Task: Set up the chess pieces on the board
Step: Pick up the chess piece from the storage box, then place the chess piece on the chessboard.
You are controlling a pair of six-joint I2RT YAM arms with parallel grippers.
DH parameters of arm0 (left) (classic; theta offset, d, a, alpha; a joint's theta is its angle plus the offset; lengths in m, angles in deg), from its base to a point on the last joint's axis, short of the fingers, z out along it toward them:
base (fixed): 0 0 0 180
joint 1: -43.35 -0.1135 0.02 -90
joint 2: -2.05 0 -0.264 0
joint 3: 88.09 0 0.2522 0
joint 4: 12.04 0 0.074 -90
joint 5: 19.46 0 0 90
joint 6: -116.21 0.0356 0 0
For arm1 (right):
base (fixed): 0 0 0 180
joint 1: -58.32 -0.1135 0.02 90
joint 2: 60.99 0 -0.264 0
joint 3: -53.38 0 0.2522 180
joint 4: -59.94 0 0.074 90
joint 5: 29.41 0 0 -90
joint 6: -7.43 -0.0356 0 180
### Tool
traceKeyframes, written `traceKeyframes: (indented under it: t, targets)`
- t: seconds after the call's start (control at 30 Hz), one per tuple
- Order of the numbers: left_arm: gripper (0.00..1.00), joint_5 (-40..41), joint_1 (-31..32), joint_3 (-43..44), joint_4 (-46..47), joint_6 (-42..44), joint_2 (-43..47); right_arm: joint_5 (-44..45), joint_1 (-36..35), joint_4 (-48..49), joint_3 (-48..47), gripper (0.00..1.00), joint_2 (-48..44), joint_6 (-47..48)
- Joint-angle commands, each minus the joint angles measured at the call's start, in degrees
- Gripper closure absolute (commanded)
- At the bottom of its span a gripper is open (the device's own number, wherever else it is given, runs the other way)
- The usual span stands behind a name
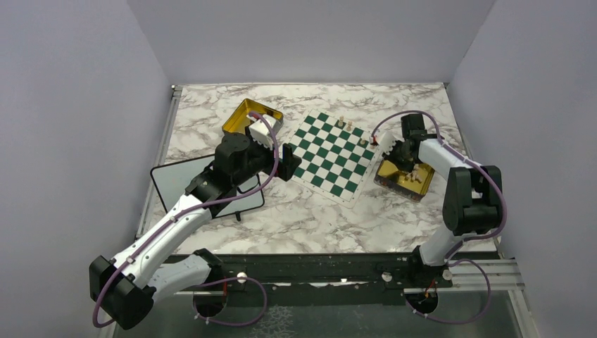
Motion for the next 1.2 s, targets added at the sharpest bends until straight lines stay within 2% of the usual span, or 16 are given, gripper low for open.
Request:
traceKeyframes:
  t: [0.0,0.17,0.43,0.67,0.83,1.03,1.17]
  targets:
    - [0.01,1.2,0.2,-0.3,0.9,0.6,1.2,0.8,-0.3,0.0,-0.2,0.84,-2.5,-0.7]
    - [0.01,2.2,0.2,-0.3,0.8,0.2,1.2,4.6,-0.3,-0.1,-0.7,0.87,-4.4,-3.8]
    - [0.01,9.0,0.2,0.0,-0.2,-1.8,1.2,7.1,-0.3,1.4,-4.0,0.95,-8.1,-12.2]
    - [0.01,5.6,0.2,-0.9,1.5,-2.6,0.5,5.6,-0.2,-0.6,-7.3,0.95,-10.4,-17.1]
    - [0.01,4.6,0.2,-0.9,2.5,-5.3,0.7,0.0,-0.3,2.5,-8.8,0.96,-13.4,-24.8]
    - [0.07,0.5,0.2,0.3,6.4,-11.6,-0.4,-11.9,-0.3,3.7,-14.7,0.95,-13.0,-42.7]
    - [0.12,-0.6,0.2,2.0,8.4,-16.3,-3.6,-21.2,-0.9,7.2,-15.0,0.94,-13.1,-52.4]
